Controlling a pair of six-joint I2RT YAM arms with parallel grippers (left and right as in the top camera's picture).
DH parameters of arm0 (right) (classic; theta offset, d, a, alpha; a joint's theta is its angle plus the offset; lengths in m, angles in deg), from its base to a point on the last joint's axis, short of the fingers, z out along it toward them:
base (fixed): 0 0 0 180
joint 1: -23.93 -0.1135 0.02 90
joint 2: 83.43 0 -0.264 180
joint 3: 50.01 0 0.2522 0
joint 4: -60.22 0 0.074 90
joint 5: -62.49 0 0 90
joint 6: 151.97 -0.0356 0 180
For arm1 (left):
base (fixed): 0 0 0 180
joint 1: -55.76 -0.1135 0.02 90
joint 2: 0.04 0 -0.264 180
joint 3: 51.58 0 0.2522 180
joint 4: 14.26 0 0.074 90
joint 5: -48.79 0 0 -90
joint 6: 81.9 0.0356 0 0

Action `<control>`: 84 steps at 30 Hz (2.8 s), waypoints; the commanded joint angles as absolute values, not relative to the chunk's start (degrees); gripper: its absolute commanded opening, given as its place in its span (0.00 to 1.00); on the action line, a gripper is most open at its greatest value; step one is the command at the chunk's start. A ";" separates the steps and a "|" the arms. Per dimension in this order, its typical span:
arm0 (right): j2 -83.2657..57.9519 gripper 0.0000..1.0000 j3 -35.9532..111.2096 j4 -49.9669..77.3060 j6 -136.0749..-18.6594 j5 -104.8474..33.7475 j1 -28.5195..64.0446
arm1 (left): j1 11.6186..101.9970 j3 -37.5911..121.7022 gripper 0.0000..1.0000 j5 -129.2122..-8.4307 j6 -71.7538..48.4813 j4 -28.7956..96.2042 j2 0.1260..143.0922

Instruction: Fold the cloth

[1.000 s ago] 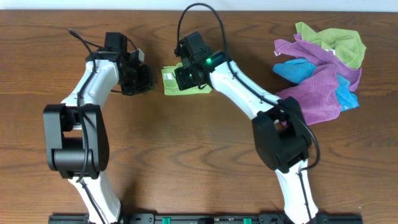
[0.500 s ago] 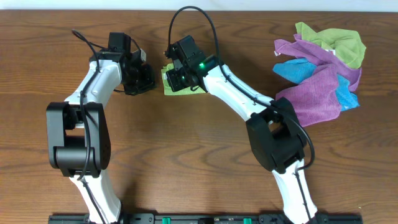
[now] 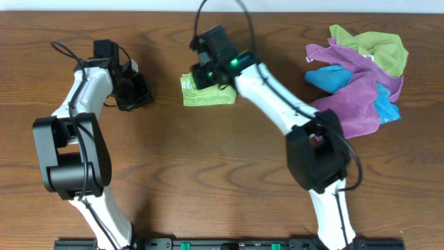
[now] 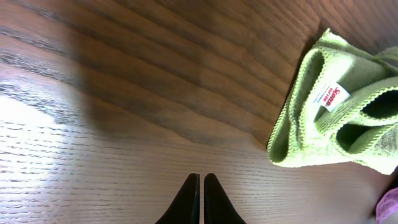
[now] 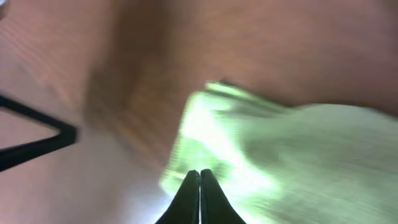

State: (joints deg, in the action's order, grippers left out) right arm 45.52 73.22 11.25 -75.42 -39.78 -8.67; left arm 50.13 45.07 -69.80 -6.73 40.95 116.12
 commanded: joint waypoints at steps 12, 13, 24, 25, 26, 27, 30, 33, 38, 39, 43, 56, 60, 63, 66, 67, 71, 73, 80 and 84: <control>47.94 0.52 74.10 9.70 -75.18 -28.39 -9.94 | 51.07 44.94 0.06 -70.90 -5.64 40.25 116.95; 48.31 0.52 74.10 9.62 -75.20 -28.09 -10.25 | 51.07 44.94 0.06 -70.90 -5.64 40.25 116.95; 51.39 0.46 74.10 11.36 -75.88 -27.43 -11.27 | 51.07 44.94 0.06 -70.88 -5.64 40.88 116.95; 51.39 0.44 74.10 11.63 -75.88 -27.01 -11.30 | 51.07 44.94 0.06 -70.88 -5.64 40.88 116.95; 51.39 0.38 74.10 11.89 -75.86 -26.25 -11.32 | 51.07 44.94 0.06 -70.88 -5.64 40.88 116.95; 51.50 0.36 74.10 12.02 -75.86 -26.21 -11.32 | 51.07 44.94 0.06 -70.88 -5.64 40.91 116.95; 51.77 0.19 74.10 12.22 -75.86 -26.23 -11.32 | 51.07 44.94 0.06 -70.90 -5.66 40.86 116.95; 52.31 0.15 74.10 12.54 -75.92 -26.38 -11.41 | 51.07 44.94 0.06 -70.90 -5.64 40.88 116.95; 52.33 0.56 74.38 12.63 -77.70 -29.68 -11.58 | 51.07 44.94 0.06 -70.88 -5.64 40.91 116.95; 52.33 0.58 74.71 12.61 -77.85 -29.70 -11.71 | 51.07 44.94 0.06 -70.88 -5.64 40.88 116.95; 52.42 0.56 74.77 12.81 -77.83 -29.22 -12.00 | 51.07 44.94 0.06 -70.85 -5.61 40.84 116.95; 54.52 0.40 74.75 14.18 -77.80 -26.51 -14.40 | 51.07 44.94 0.06 -70.68 -5.16 40.60 116.95; 54.54 0.19 74.75 14.07 -77.80 -24.61 -14.25 | 51.07 44.94 0.06 -70.66 -4.72 40.62 116.95; 54.54 0.05 74.77 13.68 -77.83 -24.28 -14.07 | 51.07 44.94 0.06 -70.66 -4.70 40.62 116.95; 54.54 0.01 74.75 13.51 -77.80 -24.26 -14.03 | 51.07 44.94 0.06 -70.68 -4.52 40.62 116.95; 54.54 0.01 74.77 13.51 -77.80 -24.06 -13.96 | 51.07 44.94 0.06 -70.66 -4.48 40.62 116.95; 54.37 0.01 76.61 11.69 -77.80 -24.61 -14.07 | 51.07 44.94 0.06 -70.64 -4.08 40.62 116.95; 54.37 0.01 79.23 9.70 -77.50 -24.74 -14.44 | 50.92 44.94 0.06 -70.55 -3.87 40.51 116.95; 54.41 0.01 83.84 5.18 -77.13 -26.45 -15.49 | 50.04 44.94 0.06 -70.42 -3.91 40.36 116.95; 54.94 0.01 83.36 4.68 -77.13 -27.80 -16.06 | 50.00 44.94 0.06 -70.42 -3.93 40.16 116.95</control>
State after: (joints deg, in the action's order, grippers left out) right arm 54.00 83.25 4.74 -77.83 -26.49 -14.90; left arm 50.28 45.07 -70.61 -4.98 40.14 116.12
